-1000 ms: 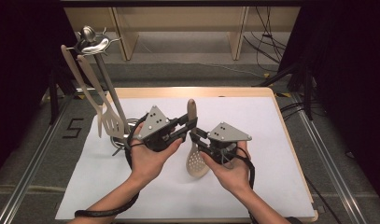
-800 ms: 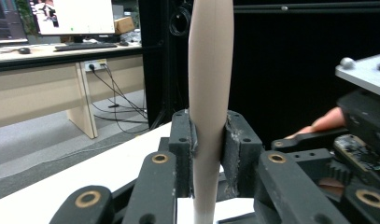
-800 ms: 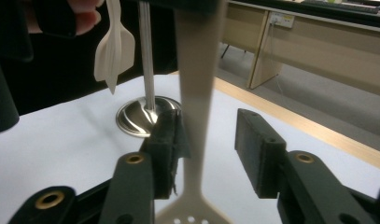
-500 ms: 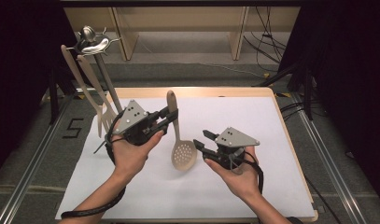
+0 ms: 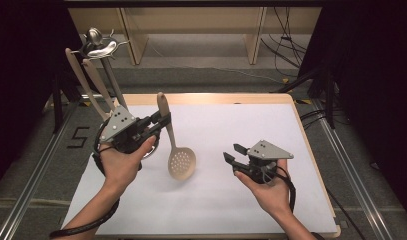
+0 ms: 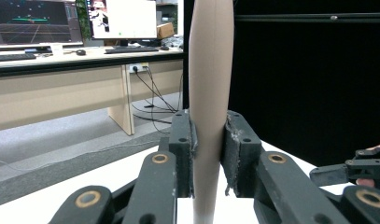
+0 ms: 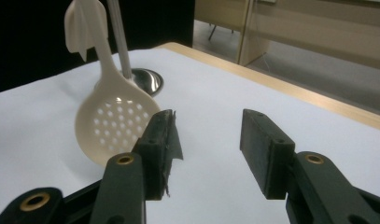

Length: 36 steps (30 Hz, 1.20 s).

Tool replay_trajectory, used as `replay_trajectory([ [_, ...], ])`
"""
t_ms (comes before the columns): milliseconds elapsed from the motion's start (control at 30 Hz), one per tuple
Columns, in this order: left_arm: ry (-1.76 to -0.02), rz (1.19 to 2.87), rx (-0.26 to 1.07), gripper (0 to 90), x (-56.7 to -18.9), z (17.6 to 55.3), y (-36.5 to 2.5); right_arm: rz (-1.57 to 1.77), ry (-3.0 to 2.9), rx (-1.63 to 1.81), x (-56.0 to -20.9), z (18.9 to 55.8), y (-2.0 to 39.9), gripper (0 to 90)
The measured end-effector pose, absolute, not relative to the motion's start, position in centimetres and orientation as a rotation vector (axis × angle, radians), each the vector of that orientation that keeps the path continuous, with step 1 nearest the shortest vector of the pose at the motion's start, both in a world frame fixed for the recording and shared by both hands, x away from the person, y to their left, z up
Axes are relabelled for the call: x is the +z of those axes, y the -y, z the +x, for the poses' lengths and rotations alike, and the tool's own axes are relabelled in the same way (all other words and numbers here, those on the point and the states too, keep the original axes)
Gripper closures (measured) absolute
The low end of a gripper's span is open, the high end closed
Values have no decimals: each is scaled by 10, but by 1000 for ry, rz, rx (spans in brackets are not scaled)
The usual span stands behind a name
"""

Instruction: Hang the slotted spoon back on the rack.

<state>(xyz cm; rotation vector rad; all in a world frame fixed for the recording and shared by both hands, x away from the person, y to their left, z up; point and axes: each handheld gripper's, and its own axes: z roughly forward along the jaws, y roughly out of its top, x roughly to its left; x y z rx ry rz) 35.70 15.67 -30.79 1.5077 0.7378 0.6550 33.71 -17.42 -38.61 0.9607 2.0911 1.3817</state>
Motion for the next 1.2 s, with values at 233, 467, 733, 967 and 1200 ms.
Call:
replay_trajectory([
  [233,-762,1507,664,744,-306,358,-166,1034,-2080,1361,-402,336,190,549],
  [467,-782,1510,671,744,-303,359,-176,1080,-2037,1349,-412,338,208,550],
  [733,-807,1501,686,744,-298,363,-184,1136,-2039,1334,-415,342,218,550],
  [967,-820,1493,690,745,-292,364,-189,1176,-2028,1363,-416,342,219,546],
  [1200,-831,1498,690,744,-290,366,-192,1170,-2019,1345,-414,343,225,544],
])
